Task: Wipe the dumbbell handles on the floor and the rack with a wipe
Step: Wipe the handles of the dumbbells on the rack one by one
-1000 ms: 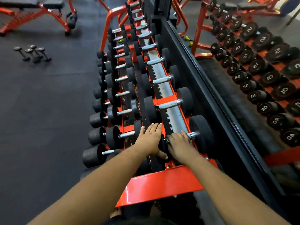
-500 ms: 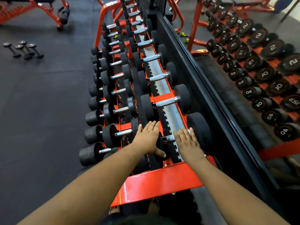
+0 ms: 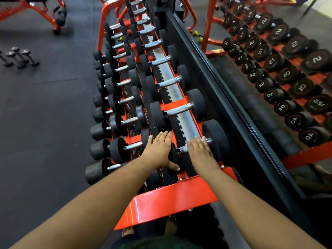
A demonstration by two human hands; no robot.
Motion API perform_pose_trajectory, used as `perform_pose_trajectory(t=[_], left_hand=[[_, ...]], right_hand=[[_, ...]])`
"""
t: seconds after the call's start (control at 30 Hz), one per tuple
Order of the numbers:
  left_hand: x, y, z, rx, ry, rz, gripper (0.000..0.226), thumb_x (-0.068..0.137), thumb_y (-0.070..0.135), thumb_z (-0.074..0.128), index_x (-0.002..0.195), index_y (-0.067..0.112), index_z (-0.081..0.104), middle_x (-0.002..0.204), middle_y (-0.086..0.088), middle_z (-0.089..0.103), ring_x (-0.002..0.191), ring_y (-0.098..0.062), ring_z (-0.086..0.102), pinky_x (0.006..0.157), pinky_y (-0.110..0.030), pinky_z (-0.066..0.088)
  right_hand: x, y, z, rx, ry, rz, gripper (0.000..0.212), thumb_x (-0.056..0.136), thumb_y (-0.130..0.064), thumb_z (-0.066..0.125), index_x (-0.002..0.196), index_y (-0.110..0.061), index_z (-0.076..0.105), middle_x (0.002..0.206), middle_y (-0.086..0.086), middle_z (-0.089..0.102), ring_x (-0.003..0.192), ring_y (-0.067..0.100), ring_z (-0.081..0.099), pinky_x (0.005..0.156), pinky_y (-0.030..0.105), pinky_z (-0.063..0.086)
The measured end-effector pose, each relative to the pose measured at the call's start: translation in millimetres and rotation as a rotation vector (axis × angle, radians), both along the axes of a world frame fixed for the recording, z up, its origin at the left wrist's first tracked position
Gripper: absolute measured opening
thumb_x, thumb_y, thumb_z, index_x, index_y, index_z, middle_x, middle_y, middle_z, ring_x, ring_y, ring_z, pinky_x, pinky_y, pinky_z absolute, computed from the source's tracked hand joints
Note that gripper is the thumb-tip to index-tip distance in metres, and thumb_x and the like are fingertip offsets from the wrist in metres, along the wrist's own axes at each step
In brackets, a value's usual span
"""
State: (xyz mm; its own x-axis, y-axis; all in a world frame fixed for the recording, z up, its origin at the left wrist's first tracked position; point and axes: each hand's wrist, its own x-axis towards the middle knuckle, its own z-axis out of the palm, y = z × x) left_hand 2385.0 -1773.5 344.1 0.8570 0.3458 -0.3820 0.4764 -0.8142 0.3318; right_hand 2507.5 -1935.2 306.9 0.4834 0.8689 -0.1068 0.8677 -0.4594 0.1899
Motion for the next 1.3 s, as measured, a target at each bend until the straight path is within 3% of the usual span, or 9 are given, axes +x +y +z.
perform_pose_trajectory(t=[0.1, 0.27, 0.4, 0.53, 0.67, 0.87, 1.07, 1.2, 1.3], left_hand=[[1.3, 0.9, 1.9, -0.001, -0.001, 0.006, 0.148, 0.061, 0.066, 0.086, 0.162, 0.016, -0.009, 0.171, -0.003, -0.006, 0.157, -0.020, -0.009, 0.126, -0.055, -0.002], [0.3, 1.3, -3.6, 0.002, -0.001, 0.012, 0.148, 0.060, 0.068, 0.085, 0.162, 0.017, -0.008, 0.171, -0.002, -0.006, 0.157, -0.020, -0.009, 0.126, -0.054, -0.003], [1.1, 1.0, -2.8, 0.021, 0.005, 0.005, 0.148, 0.060, 0.069, 0.085, 0.162, 0.015, -0.007, 0.171, -0.003, -0.005, 0.157, -0.021, -0.007, 0.126, -0.054, -0.002], [0.0, 1.1, -2.2, 0.016, 0.004, 0.009, 0.147, 0.060, 0.068, 0.085, 0.162, 0.015, -0.007, 0.171, -0.002, -0.005, 0.157, -0.020, -0.007, 0.126, -0.053, -0.003], [-1.0, 1.7, -1.6, -0.003, -0.008, 0.013, 0.147, 0.061, 0.067, 0.086, 0.162, 0.016, -0.007, 0.171, -0.003, -0.005, 0.157, -0.020, -0.007, 0.126, -0.054, -0.002], [-0.2, 1.6, 1.9, 0.005, -0.010, 0.000, 0.147, 0.062, 0.068, 0.085, 0.162, 0.015, -0.008, 0.171, -0.003, -0.005, 0.157, -0.021, -0.006, 0.126, -0.055, 0.000], [-1.1, 3.5, -2.1, -0.005, -0.021, -0.009, 0.147, 0.061, 0.070, 0.084, 0.162, 0.016, -0.009, 0.171, -0.004, -0.005, 0.157, -0.021, -0.007, 0.126, -0.056, -0.001], [0.0, 3.8, -2.8, -0.010, -0.010, -0.021, 0.148, 0.061, 0.070, 0.084, 0.162, 0.016, -0.010, 0.171, -0.004, -0.006, 0.157, -0.022, -0.008, 0.126, -0.056, -0.002], [0.9, 5.3, -1.1, 0.007, -0.008, -0.033, 0.146, 0.063, 0.071, 0.082, 0.162, 0.015, -0.009, 0.171, -0.005, -0.005, 0.157, -0.022, -0.007, 0.126, -0.055, -0.003]], right_hand=[[-2.2, 17.5, -0.2, -0.052, 0.025, 0.106, 0.068, 0.082, -0.006, 0.023, 0.147, -0.009, 0.042, 0.143, 0.011, 0.048, 0.145, 0.030, 0.034, 0.123, 0.044, -0.009], [-18.4, -32.2, -23.2, 0.016, -0.058, 0.178, 0.069, 0.091, -0.007, 0.025, 0.160, -0.008, 0.021, 0.166, 0.015, 0.019, 0.154, 0.031, 0.017, 0.125, 0.050, 0.016], [-16.7, 16.4, -9.4, -0.048, 0.015, 0.074, 0.050, 0.090, -0.023, 0.058, 0.137, -0.009, 0.051, 0.130, 0.011, 0.058, 0.131, 0.030, 0.050, 0.123, 0.051, 0.016], [-20.7, 34.9, 1.0, -0.045, 0.043, 0.110, 0.048, 0.092, -0.023, 0.057, 0.137, -0.008, 0.050, 0.131, 0.008, 0.056, 0.130, 0.027, 0.048, 0.125, 0.045, 0.012], [-21.5, -5.7, -14.1, 0.093, -0.044, 0.232, 0.054, 0.091, -0.011, 0.043, 0.145, -0.006, 0.048, 0.147, 0.011, 0.052, 0.141, 0.028, 0.045, 0.122, 0.044, 0.028], [-10.0, 39.5, 1.5, -0.034, 0.047, 0.124, 0.026, 0.089, -0.022, 0.062, 0.114, -0.015, 0.059, 0.108, 0.004, 0.061, 0.104, 0.026, 0.060, 0.107, 0.040, 0.038], [3.0, -6.0, -10.1, 0.077, -0.041, 0.061, 0.059, 0.083, -0.005, 0.056, 0.142, -0.010, 0.051, 0.138, 0.014, 0.055, 0.135, 0.034, 0.048, 0.118, 0.051, 0.034], [-7.0, 4.5, -17.7, 0.100, -0.034, -0.169, 0.058, 0.081, -0.007, 0.068, 0.136, -0.004, 0.053, 0.136, 0.019, 0.055, 0.138, 0.037, 0.044, 0.122, 0.053, 0.024], [-27.8, 16.5, -26.1, 0.058, 0.005, 0.006, 0.074, 0.072, -0.019, 0.077, 0.140, -0.003, 0.053, 0.140, 0.016, 0.055, 0.140, 0.034, 0.044, 0.122, 0.053, 0.022]])
